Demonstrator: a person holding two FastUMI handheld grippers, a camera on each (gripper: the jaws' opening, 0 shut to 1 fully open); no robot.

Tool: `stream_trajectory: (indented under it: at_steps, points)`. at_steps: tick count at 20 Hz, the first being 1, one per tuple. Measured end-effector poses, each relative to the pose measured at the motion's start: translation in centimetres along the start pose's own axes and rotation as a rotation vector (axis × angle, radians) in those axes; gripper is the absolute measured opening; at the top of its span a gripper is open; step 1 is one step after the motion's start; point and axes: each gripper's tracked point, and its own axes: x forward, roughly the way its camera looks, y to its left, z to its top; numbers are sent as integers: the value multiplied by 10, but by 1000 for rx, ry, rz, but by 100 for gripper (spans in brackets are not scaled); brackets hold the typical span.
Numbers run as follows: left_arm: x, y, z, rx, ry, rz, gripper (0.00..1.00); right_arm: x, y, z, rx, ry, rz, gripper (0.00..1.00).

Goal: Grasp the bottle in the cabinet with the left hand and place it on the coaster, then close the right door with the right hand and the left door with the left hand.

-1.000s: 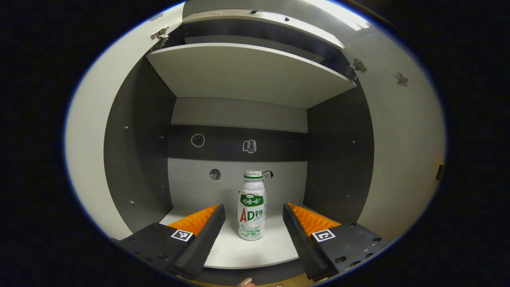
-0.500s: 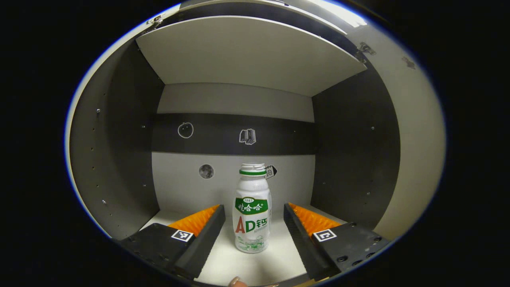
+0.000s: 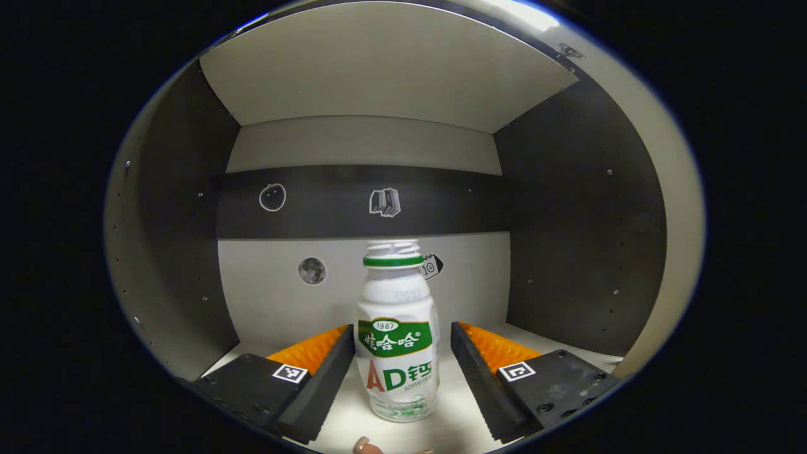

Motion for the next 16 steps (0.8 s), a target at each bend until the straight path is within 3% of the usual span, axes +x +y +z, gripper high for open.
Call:
stream_trajectory:
  at_steps: [2, 3, 10, 16]
  points:
    - [-2, 0, 3, -27, 4, 7, 94, 0, -3, -1, -3, 2, 3, 97]
    - [-4, -2, 1, -38, 7, -1, 80, 0, -3, -1, -9, 1, 2, 98]
    - [-45, -6, 37, -12, -45, -39, 78, -8, 0, 10, 25, -24, 6, 97]
    - [-133, -13, 56, -34, -81, -118, 78, -26, 7, 16, -6, -51, 4, 98]
